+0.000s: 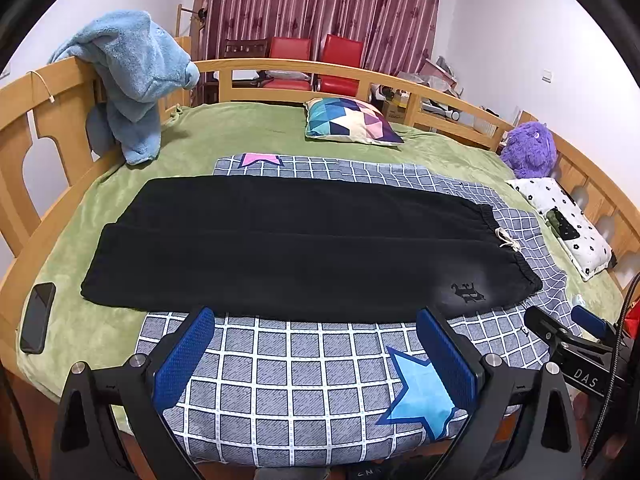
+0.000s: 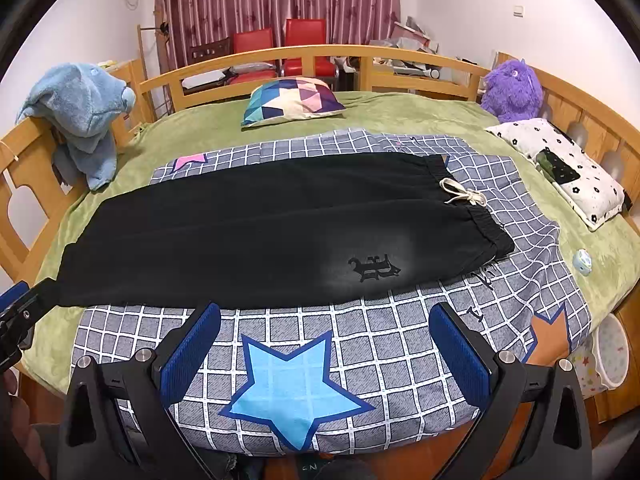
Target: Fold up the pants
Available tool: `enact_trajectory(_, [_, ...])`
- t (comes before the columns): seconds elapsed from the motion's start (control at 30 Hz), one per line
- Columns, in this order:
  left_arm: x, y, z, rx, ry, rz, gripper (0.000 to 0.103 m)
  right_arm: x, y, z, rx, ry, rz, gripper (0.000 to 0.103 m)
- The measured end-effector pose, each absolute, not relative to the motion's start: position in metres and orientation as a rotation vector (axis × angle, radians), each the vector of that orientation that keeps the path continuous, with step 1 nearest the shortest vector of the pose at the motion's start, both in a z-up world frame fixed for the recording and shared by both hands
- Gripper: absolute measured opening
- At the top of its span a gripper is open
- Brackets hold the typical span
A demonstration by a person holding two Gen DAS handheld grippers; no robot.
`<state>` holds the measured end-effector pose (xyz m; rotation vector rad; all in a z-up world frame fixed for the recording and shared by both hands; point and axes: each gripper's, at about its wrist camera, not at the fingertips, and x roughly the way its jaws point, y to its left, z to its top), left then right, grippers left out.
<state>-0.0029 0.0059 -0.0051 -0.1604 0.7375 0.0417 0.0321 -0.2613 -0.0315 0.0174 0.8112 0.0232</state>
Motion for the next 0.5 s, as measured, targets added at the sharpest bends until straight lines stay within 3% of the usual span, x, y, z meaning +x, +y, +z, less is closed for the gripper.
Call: enact_trajectory(0.5, [-0.0022,0.0066,-0.0046,-0.16,0.738,0.041,0.101,0.0323,-0.2613,-0.0311,0.018,0.812,0.023,0.102])
